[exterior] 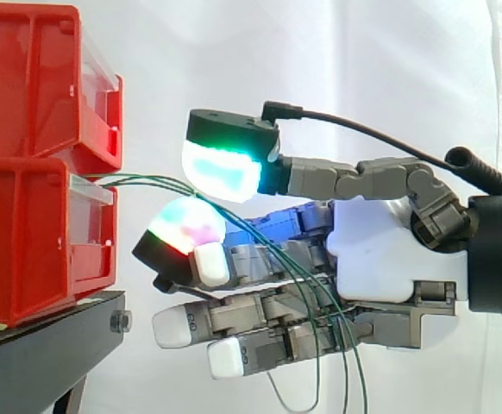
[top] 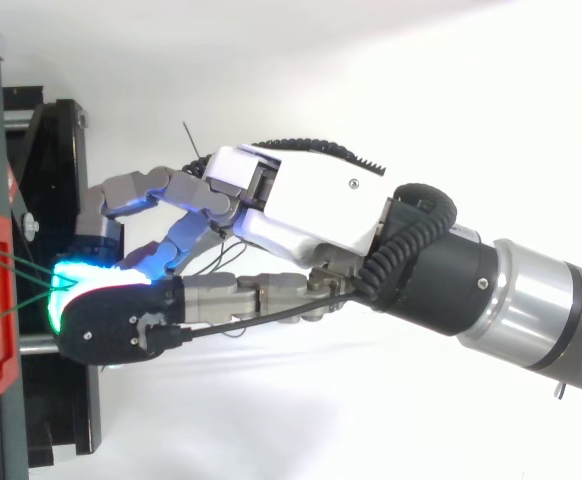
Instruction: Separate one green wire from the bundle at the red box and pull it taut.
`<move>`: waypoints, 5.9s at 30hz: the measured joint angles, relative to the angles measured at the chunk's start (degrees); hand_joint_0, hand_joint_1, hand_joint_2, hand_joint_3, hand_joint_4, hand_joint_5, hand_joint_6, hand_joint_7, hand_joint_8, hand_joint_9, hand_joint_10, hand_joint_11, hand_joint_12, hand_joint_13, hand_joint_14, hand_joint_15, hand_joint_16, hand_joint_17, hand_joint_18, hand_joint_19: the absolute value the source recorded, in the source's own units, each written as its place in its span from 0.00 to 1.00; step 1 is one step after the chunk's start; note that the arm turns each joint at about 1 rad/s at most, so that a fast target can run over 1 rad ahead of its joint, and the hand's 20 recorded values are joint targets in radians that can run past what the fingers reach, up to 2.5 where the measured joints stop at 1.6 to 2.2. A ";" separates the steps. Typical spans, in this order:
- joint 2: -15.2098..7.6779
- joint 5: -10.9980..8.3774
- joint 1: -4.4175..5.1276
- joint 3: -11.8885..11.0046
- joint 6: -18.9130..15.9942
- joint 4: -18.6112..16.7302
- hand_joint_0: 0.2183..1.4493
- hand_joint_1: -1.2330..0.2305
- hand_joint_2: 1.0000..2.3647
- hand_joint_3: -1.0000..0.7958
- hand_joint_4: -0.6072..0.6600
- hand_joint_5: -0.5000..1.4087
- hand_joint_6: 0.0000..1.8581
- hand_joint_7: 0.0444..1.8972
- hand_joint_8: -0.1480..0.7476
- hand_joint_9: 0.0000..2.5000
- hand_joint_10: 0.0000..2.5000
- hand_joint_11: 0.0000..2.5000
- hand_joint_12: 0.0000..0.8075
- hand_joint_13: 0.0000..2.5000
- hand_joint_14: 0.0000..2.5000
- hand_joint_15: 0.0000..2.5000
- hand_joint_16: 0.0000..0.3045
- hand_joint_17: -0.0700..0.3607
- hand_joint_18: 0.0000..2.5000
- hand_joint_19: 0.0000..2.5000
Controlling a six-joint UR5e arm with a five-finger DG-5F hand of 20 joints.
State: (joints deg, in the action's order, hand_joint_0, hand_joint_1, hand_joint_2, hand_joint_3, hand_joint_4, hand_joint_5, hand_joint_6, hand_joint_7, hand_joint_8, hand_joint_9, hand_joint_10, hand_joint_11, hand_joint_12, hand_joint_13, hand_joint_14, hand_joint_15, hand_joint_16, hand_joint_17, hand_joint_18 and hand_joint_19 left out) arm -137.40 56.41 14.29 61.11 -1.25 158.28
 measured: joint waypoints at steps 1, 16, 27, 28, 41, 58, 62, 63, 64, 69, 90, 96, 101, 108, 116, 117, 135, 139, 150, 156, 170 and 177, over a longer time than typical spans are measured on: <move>0.00 0.03 -0.02 -0.03 -0.01 0.09 0.29 0.49 0.01 0.43 0.63 0.19 0.46 0.64 0.52 0.44 0.01 0.26 0.54 0.35 0.01 0.16 0.19 0.46 0.35 0.21; 0.03 0.11 -0.12 -0.39 -0.01 0.83 0.30 0.34 0.02 0.52 0.59 0.18 0.48 0.62 0.53 0.42 0.01 0.28 0.55 0.34 0.01 0.16 0.20 0.48 0.36 0.20; 1.31 0.11 -0.22 -1.05 -0.46 5.58 0.33 0.27 0.01 0.38 0.60 0.17 0.48 0.62 0.50 0.40 0.01 0.29 0.51 0.32 0.01 0.16 0.18 0.45 0.34 0.20; 1.43 0.10 -0.23 -1.05 -0.49 6.02 0.33 0.27 0.01 0.37 0.60 0.18 0.48 0.62 0.50 0.40 0.01 0.29 0.51 0.32 0.01 0.16 0.18 0.45 0.34 0.20; 2.29 0.15 -0.25 -1.58 -0.74 8.25 0.29 0.49 0.01 0.45 0.59 0.20 0.47 0.66 0.52 0.46 0.01 0.29 0.54 0.35 0.01 0.16 0.19 0.46 0.37 0.23; 2.32 0.12 -0.44 -1.91 -0.50 8.58 0.30 0.30 0.02 0.46 0.59 0.18 0.48 0.65 0.51 0.42 0.01 0.31 0.52 0.33 0.01 0.16 0.18 0.45 0.36 0.22; 2.33 0.09 -0.44 -1.89 -0.50 8.62 0.33 0.28 0.01 0.41 0.58 0.18 0.48 0.64 0.50 0.42 0.01 0.31 0.52 0.33 0.01 0.16 0.18 0.45 0.35 0.21; 2.32 0.09 -0.45 -1.89 -0.50 8.64 0.34 0.27 0.01 0.39 0.57 0.18 0.48 0.64 0.49 0.42 0.01 0.31 0.52 0.33 0.01 0.16 0.18 0.45 0.35 0.21; 2.32 0.09 -0.45 -1.88 -0.50 8.66 0.34 0.27 0.01 0.38 0.57 0.18 0.48 0.64 0.49 0.42 0.01 0.31 0.52 0.32 0.01 0.16 0.18 0.45 0.35 0.21; 2.33 0.03 -0.45 -1.87 -0.52 8.83 0.36 0.26 0.01 0.33 0.57 0.18 0.48 0.64 0.49 0.41 0.01 0.31 0.51 0.32 0.01 0.16 0.17 0.44 0.35 0.21; 3.04 0.19 -0.55 -1.94 -2.16 11.99 0.30 0.34 0.02 0.52 0.60 0.19 0.48 0.66 0.54 0.44 0.01 0.32 0.57 0.35 0.01 0.17 0.20 0.48 0.39 0.22; 3.04 0.12 -0.55 -1.93 -2.18 12.05 0.33 0.29 0.01 0.45 0.56 0.18 0.48 0.65 0.50 0.42 0.01 0.33 0.51 0.33 0.01 0.17 0.18 0.45 0.35 0.22; 3.05 0.14 -0.57 -1.94 -2.18 12.05 0.41 0.27 0.00 0.28 0.48 0.17 0.49 0.64 0.47 0.41 0.01 0.33 0.49 0.31 0.01 0.16 0.17 0.44 0.34 0.20; 3.33 0.17 -0.65 -1.95 -2.26 12.14 0.38 0.27 0.00 0.28 0.53 0.17 0.49 0.62 0.46 0.40 0.01 0.32 0.49 0.31 0.01 0.16 0.17 0.43 0.33 0.20; 3.67 0.19 -0.73 -1.96 -2.27 12.78 0.27 0.58 0.00 0.28 0.59 0.19 0.47 0.65 0.50 0.45 0.01 0.32 0.53 0.33 0.01 0.17 0.18 0.46 0.35 0.24; 3.69 0.19 -0.73 -1.96 -2.27 12.91 0.30 0.58 0.00 0.31 0.59 0.19 0.47 0.66 0.50 0.46 0.01 0.32 0.53 0.33 0.01 0.17 0.18 0.45 0.35 0.24; 3.72 0.21 -0.95 -1.96 -2.27 13.80 0.34 0.30 0.00 0.31 0.59 0.17 0.49 0.63 0.48 0.43 0.01 0.34 0.50 0.32 0.01 0.17 0.18 0.44 0.34 0.22; 3.72 0.19 -0.95 -1.95 -2.27 13.95 0.33 0.34 0.00 0.28 0.59 0.18 0.48 0.63 0.48 0.44 0.01 0.34 0.50 0.32 0.01 0.17 0.18 0.44 0.34 0.22; 3.71 0.10 -0.80 -1.87 -2.05 14.07 0.29 0.36 0.01 0.37 0.60 0.18 0.49 0.64 0.48 0.43 0.01 0.34 0.51 0.32 0.01 0.17 0.18 0.45 0.34 0.23; 3.71 0.04 -0.73 -1.87 -2.06 14.07 0.29 0.53 0.01 0.35 0.60 0.18 0.48 0.66 0.50 0.45 0.01 0.33 0.53 0.33 0.01 0.17 0.18 0.45 0.35 0.24; 3.74 0.01 -0.71 -1.96 -2.43 14.13 0.30 0.32 0.02 0.52 0.56 0.18 0.49 0.66 0.51 0.44 0.01 0.34 0.53 0.34 0.01 0.18 0.19 0.47 0.36 0.23; 3.72 0.01 -0.69 -1.96 -2.44 14.23 0.34 0.27 0.01 0.45 0.52 0.17 0.49 0.65 0.47 0.42 0.01 0.35 0.49 0.31 0.01 0.17 0.17 0.44 0.33 0.22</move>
State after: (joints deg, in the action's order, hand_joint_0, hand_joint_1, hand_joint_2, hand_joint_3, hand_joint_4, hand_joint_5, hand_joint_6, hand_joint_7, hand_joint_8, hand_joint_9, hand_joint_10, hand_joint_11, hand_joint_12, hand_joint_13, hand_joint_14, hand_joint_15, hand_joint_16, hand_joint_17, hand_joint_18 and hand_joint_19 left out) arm -133.67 56.42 13.60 59.15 -3.69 172.52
